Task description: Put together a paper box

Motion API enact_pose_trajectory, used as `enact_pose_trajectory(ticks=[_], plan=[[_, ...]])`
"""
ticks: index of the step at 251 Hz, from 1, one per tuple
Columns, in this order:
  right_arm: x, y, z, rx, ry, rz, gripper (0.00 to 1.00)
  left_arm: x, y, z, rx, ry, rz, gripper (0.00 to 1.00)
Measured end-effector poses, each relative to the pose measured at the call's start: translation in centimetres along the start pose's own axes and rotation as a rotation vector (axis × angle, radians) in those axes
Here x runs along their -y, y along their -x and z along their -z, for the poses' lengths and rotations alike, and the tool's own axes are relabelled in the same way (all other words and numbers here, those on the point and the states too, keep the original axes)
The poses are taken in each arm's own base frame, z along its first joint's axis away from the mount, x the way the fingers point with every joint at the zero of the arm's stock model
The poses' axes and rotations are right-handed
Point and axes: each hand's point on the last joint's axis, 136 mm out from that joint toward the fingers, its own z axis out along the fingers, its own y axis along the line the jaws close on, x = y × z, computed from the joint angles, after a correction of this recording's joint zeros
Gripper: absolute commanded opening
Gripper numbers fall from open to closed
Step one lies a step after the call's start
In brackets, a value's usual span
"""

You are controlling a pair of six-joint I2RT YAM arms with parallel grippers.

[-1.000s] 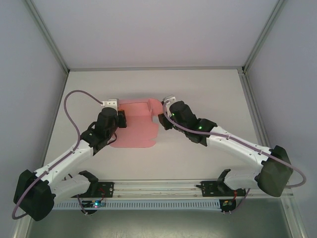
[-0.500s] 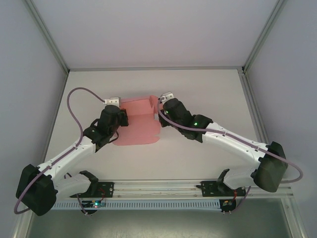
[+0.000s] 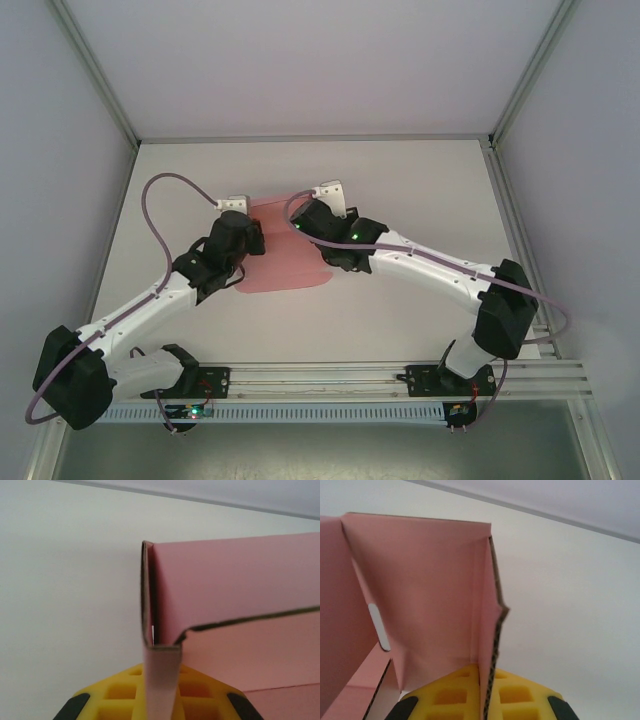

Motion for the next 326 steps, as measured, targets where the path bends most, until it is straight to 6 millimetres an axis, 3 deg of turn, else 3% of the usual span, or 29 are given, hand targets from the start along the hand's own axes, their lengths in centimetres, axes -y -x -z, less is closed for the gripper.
enact_pose_trajectory(ticks=[70,97,118,152,175,198,234,254,282,326], plan=[[-0.6,0.0,-0.1,0.007,0.028,0.031,0.18,-0.4,-0.1,0.0,0.001,0.026,0.012,0.0],[-1.3,-1.0,-0.1,-0.01,0.113,0.077,0.36,-1.0,-0.5,-0.1,-0.009,0.059,0.0,0.0],[-1.5,-1.7,1.0,-0.011,0.216,0.101,0.51,-1.1,-0.7,-0.4,-0.017,0.065,-0.012,0.0],[-0.9,-1.4,5.3,0.059,0.417,0.124,0.65,-1.0,-0.8,-0.5,-0.024,0.06,-0.028,0.0],[1.3,-0.1,8.5,0.156,0.511,0.077,0.71,-0.7,-0.9,-0.5,-0.024,0.04,-0.036,0.0],[5.0,1.0,9.6,0.236,0.524,-0.017,0.7,-0.6,-1.1,-0.4,-0.025,0.02,-0.046,0.0],[13.6,1.2,6.6,0.245,0.389,-0.257,0.61,-0.2,-0.8,0.3,-0.011,-0.015,-0.049,0.0],[15.9,0.3,4.2,0.199,0.367,-0.343,0.55,0.0,-0.4,0.7,0.002,-0.032,-0.048,0.0],[13.1,-1.3,2.0,0.096,0.499,-0.34,0.5,0.2,-0.1,0.9,0.01,-0.048,-0.046,0.0],[5.2,-3.0,2.1,-0.033,0.778,-0.189,0.48,0.2,-0.1,0.9,0.012,-0.048,-0.048,0.0]])
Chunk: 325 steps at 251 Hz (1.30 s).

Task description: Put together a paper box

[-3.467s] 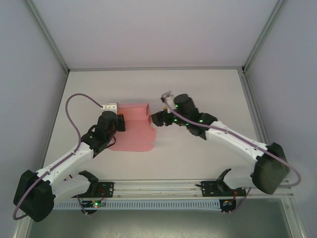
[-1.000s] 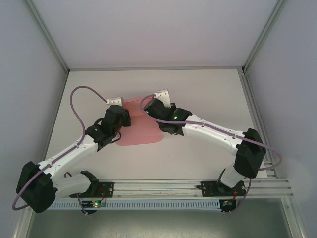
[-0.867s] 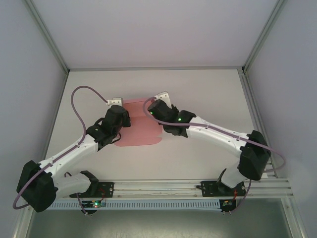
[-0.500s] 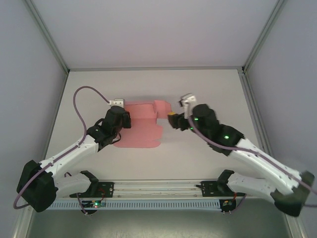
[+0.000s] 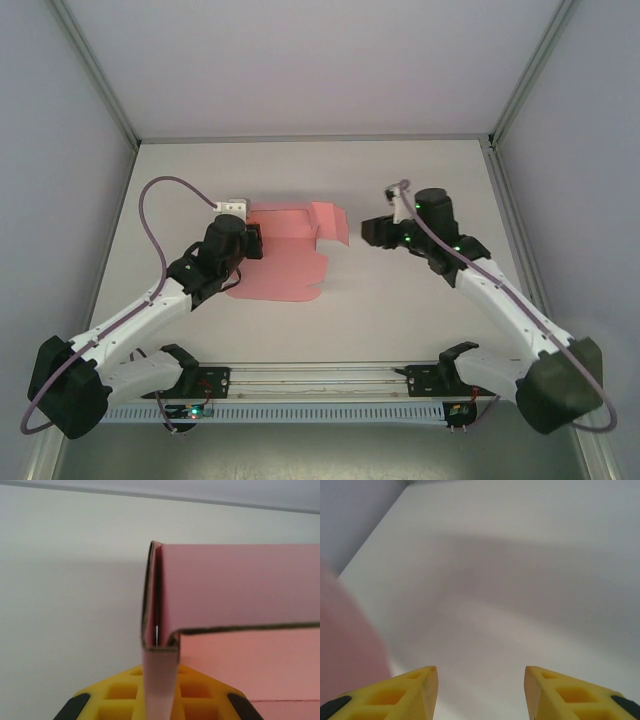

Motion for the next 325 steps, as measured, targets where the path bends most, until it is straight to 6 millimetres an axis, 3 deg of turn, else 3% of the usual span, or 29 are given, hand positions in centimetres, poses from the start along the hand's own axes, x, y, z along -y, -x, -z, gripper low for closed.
enact_pose_trajectory(ticks=[44,139,179,217,257,325], plan=[[-5.3,-0.6,-2.4,-0.083,0.19,0.119,0.46,0.0,0.0,0.0,0.002,-0.001,0.0,0.0],[-11.2,-1.3,-4.8,-0.136,0.383,0.236,0.45,-0.3,-0.4,-0.8,-0.015,0.016,-0.001,0.0],[-10.9,-0.6,-5.5,-0.12,0.324,0.251,0.41,-0.6,-0.4,-0.9,-0.014,0.025,0.002,0.0],[-10.2,0.2,-6.1,-0.091,0.174,0.288,0.46,-0.4,-0.1,-0.8,-0.002,0.017,0.005,0.0],[-9.5,0.9,-6.7,-0.056,0.06,0.31,0.44,-0.4,0.2,-0.7,0.008,0.014,0.007,0.0],[-8.2,1.1,-8.9,-0.044,-0.093,0.282,0.26,-1.2,0.4,-0.8,0.02,0.062,0.002,0.0]])
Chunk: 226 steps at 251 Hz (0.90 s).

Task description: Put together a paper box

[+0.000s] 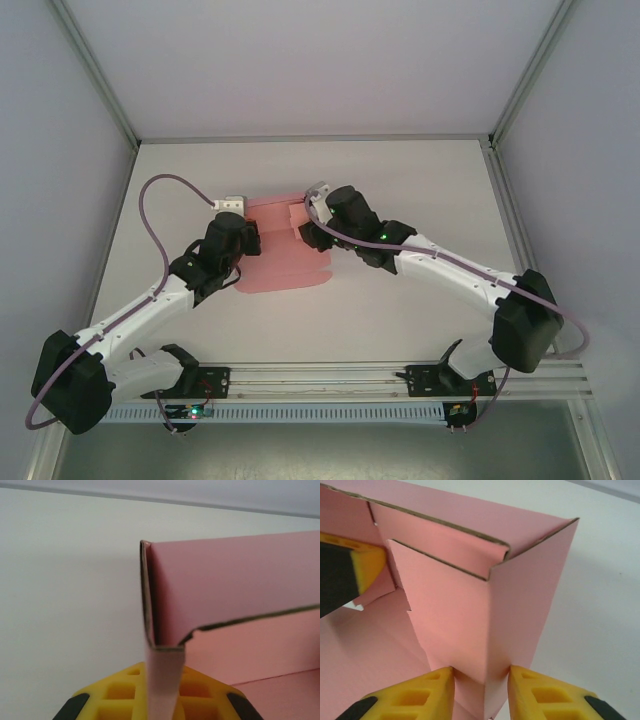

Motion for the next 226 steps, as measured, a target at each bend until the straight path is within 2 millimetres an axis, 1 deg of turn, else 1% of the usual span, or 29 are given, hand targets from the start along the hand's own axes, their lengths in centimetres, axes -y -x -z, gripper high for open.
enact_pose_trajectory(ticks=[27,45,62,74,80,84,94,103,117,151,176,199,226], plan=[[0.6,0.0,-0.5,0.006,-0.054,-0.016,0.14,-0.2,0.0,0.0,0.003,0.009,0.0,0.0],[1.2,0.0,-0.8,0.009,-0.088,-0.029,0.1,-0.1,0.0,0.0,0.002,0.007,0.0,0.0],[1.7,0.0,-0.9,0.013,-0.114,-0.04,0.1,-0.1,0.0,0.0,0.002,0.007,0.0,0.0],[1.8,0.0,-0.9,0.013,-0.123,-0.043,0.16,-0.1,0.0,0.0,0.002,0.006,-0.001,0.0],[1.9,0.0,-0.9,0.014,-0.124,-0.047,0.16,-0.1,0.0,0.0,0.002,0.005,-0.002,0.0],[1.9,0.0,-0.9,0.014,-0.124,-0.043,0.15,-0.1,0.0,0.0,0.001,0.005,-0.002,0.0],[1.8,0.1,-0.9,0.016,-0.12,-0.046,0.08,0.0,0.0,0.0,0.001,0.003,-0.002,0.0],[1.8,0.2,-0.9,0.024,-0.117,-0.048,0.05,-0.1,0.0,0.0,0.001,0.004,-0.002,0.0],[1.8,0.4,-1.0,0.032,-0.116,-0.06,0.02,-0.1,0.1,0.0,0.003,0.006,-0.001,0.0],[2.4,0.4,-0.8,0.039,-0.162,-0.066,0.01,0.2,0.2,0.2,0.009,-0.008,0.001,0.0],[3.0,0.5,-0.8,0.038,-0.245,-0.063,0.0,0.7,0.2,0.4,0.009,-0.028,-0.002,0.0],[4.0,0.7,-0.9,0.019,-0.376,-0.072,0.0,1.4,0.2,0.6,0.006,-0.047,-0.004,0.0],[5.4,1.1,-1.1,0.004,-0.53,-0.09,0.0,2.4,0.7,0.9,0.002,-0.054,-0.005,0.0]])
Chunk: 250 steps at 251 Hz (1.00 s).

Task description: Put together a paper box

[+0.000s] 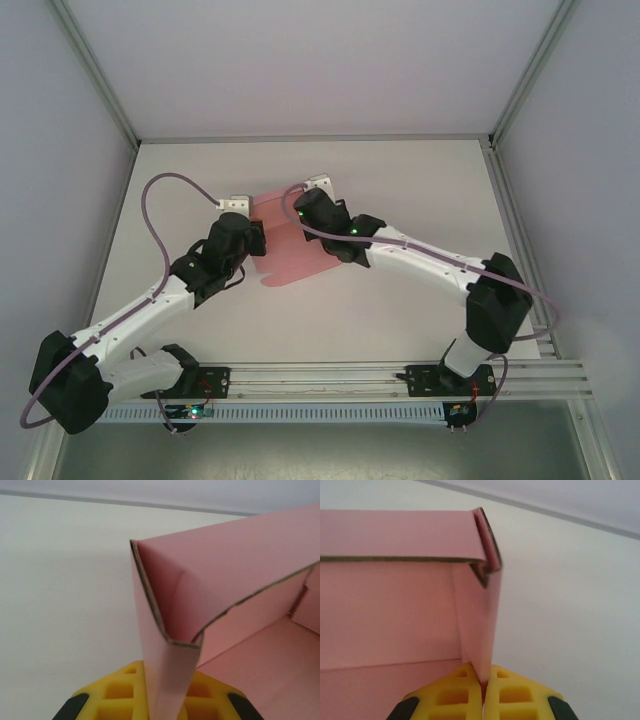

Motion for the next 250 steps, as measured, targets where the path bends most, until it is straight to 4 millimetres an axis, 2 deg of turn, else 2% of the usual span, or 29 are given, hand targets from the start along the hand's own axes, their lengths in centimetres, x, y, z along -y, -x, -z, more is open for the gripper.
enact_pose_trajectory(ticks=[38,86,144,174,192,204,239,250], plan=[[2.1,0.2,-0.1,-0.001,-0.18,-0.021,0.0,2.0,0.4,-0.1,-0.02,-0.011,0.003,0.0],[4.1,0.2,0.1,-0.007,-0.327,-0.046,0.0,3.9,0.9,0.1,-0.036,-0.029,0.016,0.0],[4.9,-0.7,-0.3,-0.026,-0.41,-0.075,0.0,5.2,0.5,0.6,-0.055,-0.066,0.016,0.0],[4.3,-1.5,-0.5,-0.007,-0.303,-0.059,0.0,4.9,0.0,0.5,-0.072,-0.051,0.007,0.0],[4.0,-1.9,-0.4,0.006,-0.174,-0.07,0.05,4.6,-0.4,0.3,-0.083,-0.032,0.0,0.0],[4.0,-1.9,-0.1,0.024,-0.079,-0.085,0.12,4.5,-0.5,0.2,-0.084,-0.025,-0.002,0.0],[3.8,-0.9,1.1,0.087,0.114,-0.112,0.19,4.3,-0.2,0.1,-0.072,-0.01,0.003,0.0],[3.8,-0.4,1.4,0.104,0.145,-0.11,0.26,4.2,-0.1,0.1,-0.065,-0.007,0.009,0.0]])
